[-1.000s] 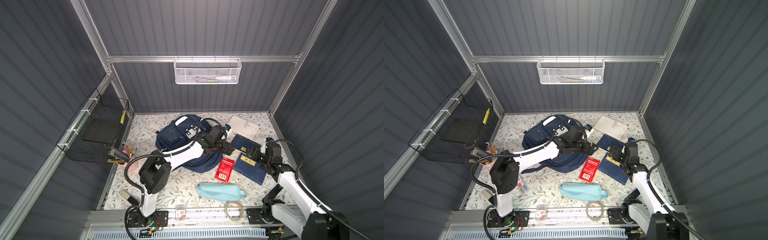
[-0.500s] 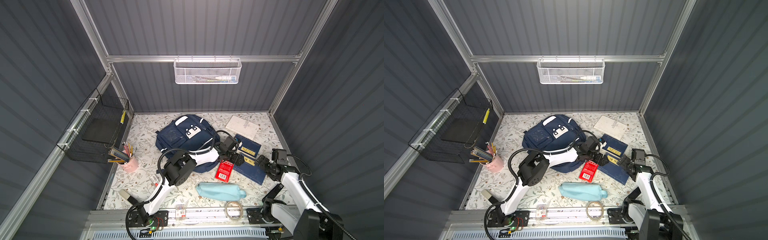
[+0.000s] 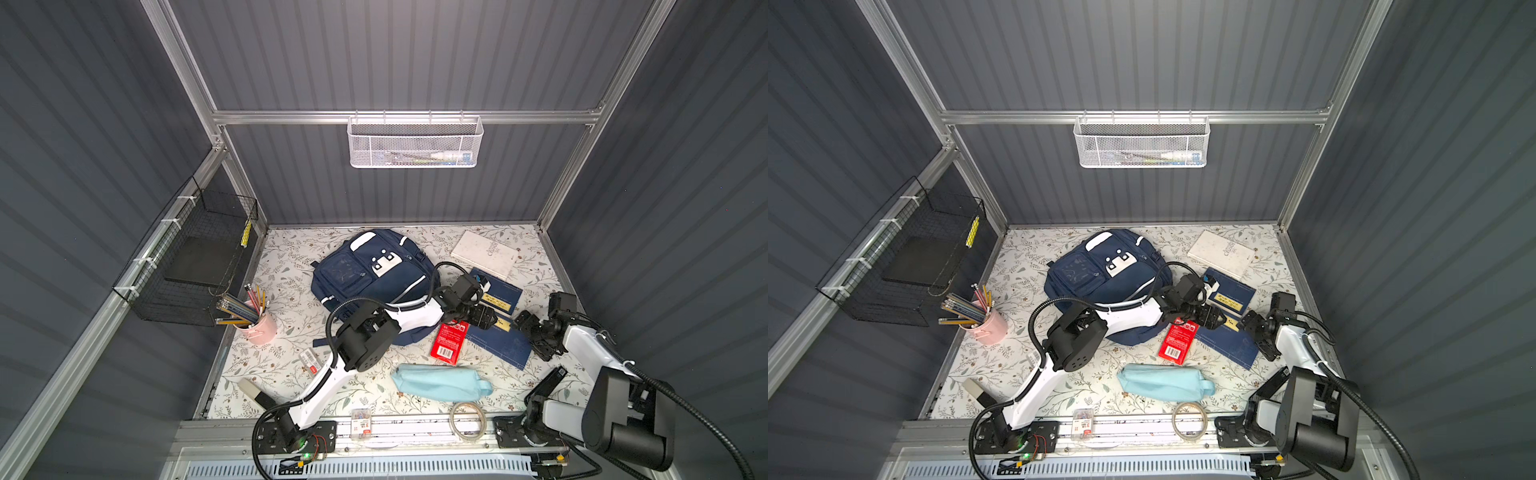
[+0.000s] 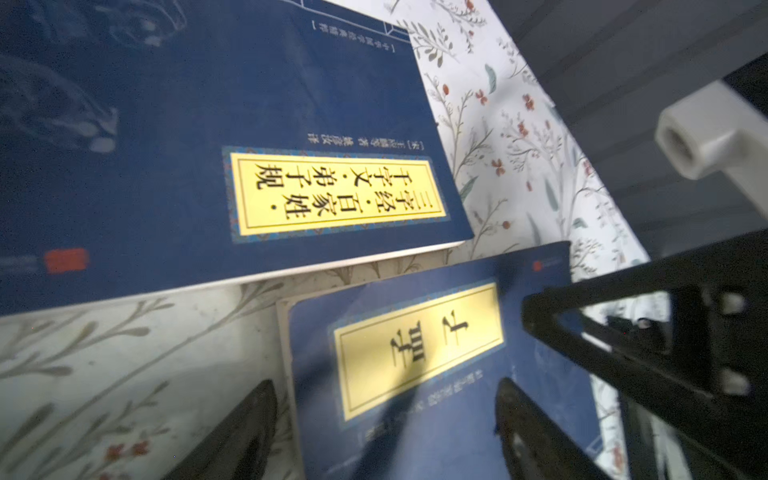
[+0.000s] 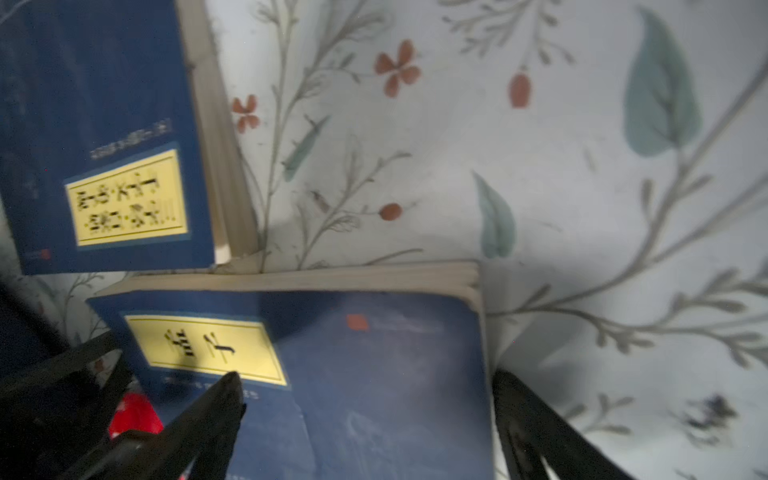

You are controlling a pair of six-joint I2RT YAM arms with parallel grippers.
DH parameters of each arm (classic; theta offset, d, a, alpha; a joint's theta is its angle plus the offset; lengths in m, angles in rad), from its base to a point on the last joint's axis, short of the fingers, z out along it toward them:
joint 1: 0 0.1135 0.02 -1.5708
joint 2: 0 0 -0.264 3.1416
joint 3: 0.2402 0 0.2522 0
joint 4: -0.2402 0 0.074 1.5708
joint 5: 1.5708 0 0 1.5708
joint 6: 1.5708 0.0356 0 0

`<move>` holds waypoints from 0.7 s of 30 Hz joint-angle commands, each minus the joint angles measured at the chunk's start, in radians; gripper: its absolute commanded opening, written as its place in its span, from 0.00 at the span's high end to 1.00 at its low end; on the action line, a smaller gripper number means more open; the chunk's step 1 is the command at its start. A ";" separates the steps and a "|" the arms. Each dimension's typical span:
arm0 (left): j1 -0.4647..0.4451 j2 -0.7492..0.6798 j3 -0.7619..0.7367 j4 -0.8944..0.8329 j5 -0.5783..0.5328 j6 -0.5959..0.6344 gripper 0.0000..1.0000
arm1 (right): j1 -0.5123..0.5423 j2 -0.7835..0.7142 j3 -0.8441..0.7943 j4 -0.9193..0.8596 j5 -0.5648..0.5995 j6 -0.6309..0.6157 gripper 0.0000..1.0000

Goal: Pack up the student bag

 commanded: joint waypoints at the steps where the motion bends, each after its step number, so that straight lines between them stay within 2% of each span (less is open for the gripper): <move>1: -0.012 0.025 -0.070 0.057 0.139 -0.116 0.25 | -0.004 0.020 -0.034 0.088 -0.187 -0.004 0.07; 5: -0.011 0.030 -0.064 0.082 0.166 -0.133 0.45 | -0.006 -0.050 -0.067 0.139 -0.213 -0.001 0.13; 7: -0.011 0.022 -0.060 0.086 0.169 -0.138 0.60 | -0.012 -0.094 -0.076 0.138 -0.221 -0.022 0.18; 8: -0.011 0.015 -0.061 0.088 0.170 -0.138 0.60 | -0.019 -0.111 -0.079 0.135 -0.220 -0.024 0.18; 9: -0.012 0.005 -0.063 0.088 0.165 -0.139 0.61 | -0.030 -0.123 -0.079 0.125 -0.218 -0.029 0.18; 12: -0.011 -0.019 -0.056 0.083 0.169 -0.139 0.73 | -0.069 -0.125 -0.079 0.104 -0.215 -0.039 0.17; 16: -0.011 -0.058 -0.034 0.102 0.184 -0.151 1.00 | -0.088 -0.194 -0.075 0.101 -0.177 -0.040 0.11; 21: -0.003 -0.138 0.003 0.042 0.152 -0.088 1.00 | -0.089 -0.326 -0.057 0.102 -0.083 -0.063 0.06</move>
